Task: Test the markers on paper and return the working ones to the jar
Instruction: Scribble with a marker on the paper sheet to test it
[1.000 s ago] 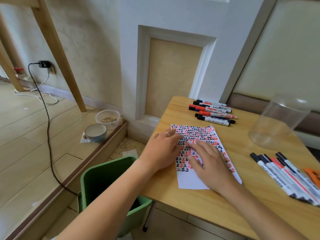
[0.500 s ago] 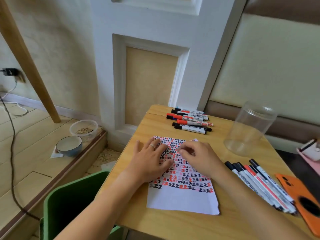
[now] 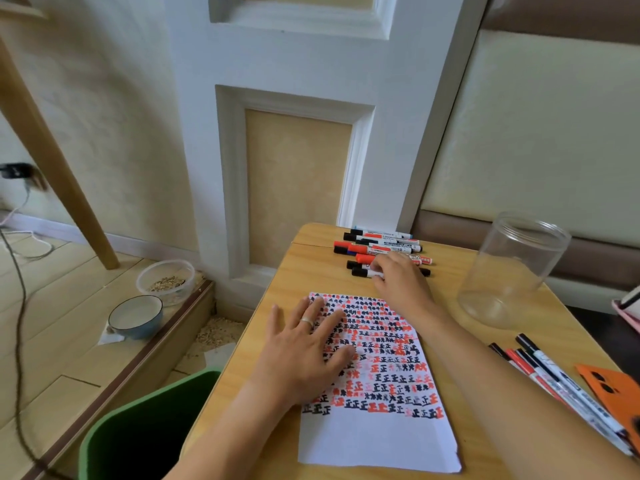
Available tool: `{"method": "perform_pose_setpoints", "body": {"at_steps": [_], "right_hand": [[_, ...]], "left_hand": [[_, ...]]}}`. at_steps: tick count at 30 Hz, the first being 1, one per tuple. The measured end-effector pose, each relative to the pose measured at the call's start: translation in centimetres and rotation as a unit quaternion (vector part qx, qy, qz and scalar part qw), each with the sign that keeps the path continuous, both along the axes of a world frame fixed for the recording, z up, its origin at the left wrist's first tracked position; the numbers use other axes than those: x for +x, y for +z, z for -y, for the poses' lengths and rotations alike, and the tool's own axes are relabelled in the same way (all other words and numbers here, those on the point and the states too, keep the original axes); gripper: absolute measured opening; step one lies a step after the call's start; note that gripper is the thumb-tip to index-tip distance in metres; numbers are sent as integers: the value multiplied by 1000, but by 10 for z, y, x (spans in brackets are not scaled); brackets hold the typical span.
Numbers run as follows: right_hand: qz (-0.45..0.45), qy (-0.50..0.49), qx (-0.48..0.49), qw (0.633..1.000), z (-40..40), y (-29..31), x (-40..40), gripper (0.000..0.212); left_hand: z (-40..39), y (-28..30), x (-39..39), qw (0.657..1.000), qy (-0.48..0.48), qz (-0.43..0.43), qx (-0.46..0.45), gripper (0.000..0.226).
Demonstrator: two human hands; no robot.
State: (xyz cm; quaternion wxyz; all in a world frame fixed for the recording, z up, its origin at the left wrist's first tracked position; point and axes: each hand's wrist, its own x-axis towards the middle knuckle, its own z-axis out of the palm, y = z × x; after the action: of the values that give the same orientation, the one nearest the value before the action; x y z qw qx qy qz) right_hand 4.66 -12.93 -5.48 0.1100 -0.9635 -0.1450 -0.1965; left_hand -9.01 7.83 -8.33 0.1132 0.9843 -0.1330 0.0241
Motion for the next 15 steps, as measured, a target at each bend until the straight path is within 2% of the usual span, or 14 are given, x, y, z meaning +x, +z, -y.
{"method": "perform_pose_setpoints", "body": {"at_steps": [5,9,12,15], "right_hand": [[27,7,-29,999,2,-3,-1,15],[96,38,-33,994,6,2,-17,8],[135,94,-56,985,6,10,-49,9],[134,162,-90,974,6,14,-93,11]], "left_hand": [[0,1,-1,1000,-4,8,-10,69],[-1,2,-1,1000,-5,16,-16,69],[-1,4,-5,999,-3,15,-35,73],[2,9,-14,997,-4,22,-75,84]]}}
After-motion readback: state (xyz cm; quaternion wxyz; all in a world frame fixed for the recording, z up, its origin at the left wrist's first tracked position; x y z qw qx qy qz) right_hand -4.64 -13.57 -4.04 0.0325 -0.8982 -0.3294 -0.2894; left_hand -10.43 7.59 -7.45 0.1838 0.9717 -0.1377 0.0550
